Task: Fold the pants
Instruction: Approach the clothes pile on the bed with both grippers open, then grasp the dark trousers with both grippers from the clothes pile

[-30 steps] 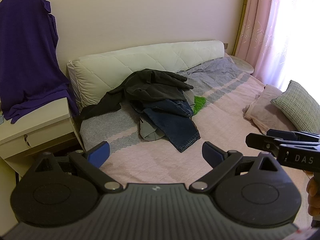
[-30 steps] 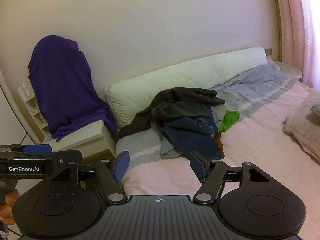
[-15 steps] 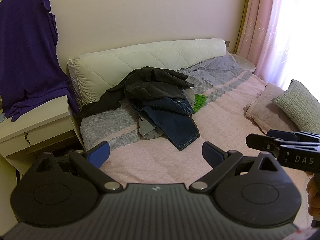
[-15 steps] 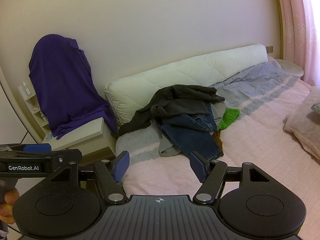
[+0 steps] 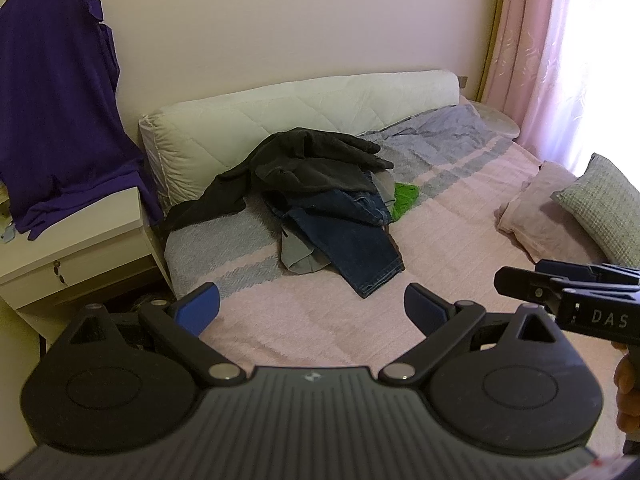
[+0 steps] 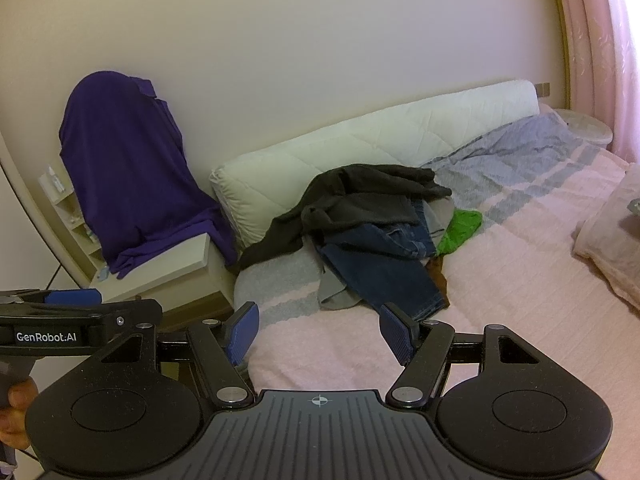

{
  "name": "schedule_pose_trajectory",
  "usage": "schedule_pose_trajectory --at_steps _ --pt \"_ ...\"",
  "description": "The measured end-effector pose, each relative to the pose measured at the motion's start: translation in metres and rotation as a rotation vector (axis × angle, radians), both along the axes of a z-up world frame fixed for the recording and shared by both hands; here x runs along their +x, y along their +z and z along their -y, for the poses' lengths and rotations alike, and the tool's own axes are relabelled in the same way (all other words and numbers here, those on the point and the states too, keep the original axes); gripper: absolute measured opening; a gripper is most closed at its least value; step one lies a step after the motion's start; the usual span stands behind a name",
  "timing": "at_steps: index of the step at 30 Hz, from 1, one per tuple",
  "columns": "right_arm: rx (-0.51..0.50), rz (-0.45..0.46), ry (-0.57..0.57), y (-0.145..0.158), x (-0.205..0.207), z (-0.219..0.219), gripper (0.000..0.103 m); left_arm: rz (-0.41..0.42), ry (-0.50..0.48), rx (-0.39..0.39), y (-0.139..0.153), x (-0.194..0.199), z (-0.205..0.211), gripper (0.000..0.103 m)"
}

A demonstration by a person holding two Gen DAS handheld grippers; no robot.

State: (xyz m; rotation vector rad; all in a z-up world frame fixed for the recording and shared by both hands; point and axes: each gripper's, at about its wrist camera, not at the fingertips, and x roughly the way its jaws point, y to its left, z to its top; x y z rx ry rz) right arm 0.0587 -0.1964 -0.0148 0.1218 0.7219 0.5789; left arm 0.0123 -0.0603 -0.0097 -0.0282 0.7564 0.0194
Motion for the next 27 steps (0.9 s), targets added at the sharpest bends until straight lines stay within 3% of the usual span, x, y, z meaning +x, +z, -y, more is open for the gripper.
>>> schedule_pose_trajectory --at_steps 13,21,27 --pt "0.052 -0.033 -0.011 -0.017 0.028 0.022 0.064 -0.032 0.042 0.030 -0.009 0.025 0.006 0.097" --pt "0.049 -0.078 -0.066 -0.040 0.069 0.016 0.064 -0.056 0.033 0.026 -0.036 0.079 -0.022 0.097" --pt "0.048 -0.105 -0.135 -0.061 0.122 -0.005 0.064 -0.079 -0.003 0.020 -0.062 0.155 -0.061 0.097"
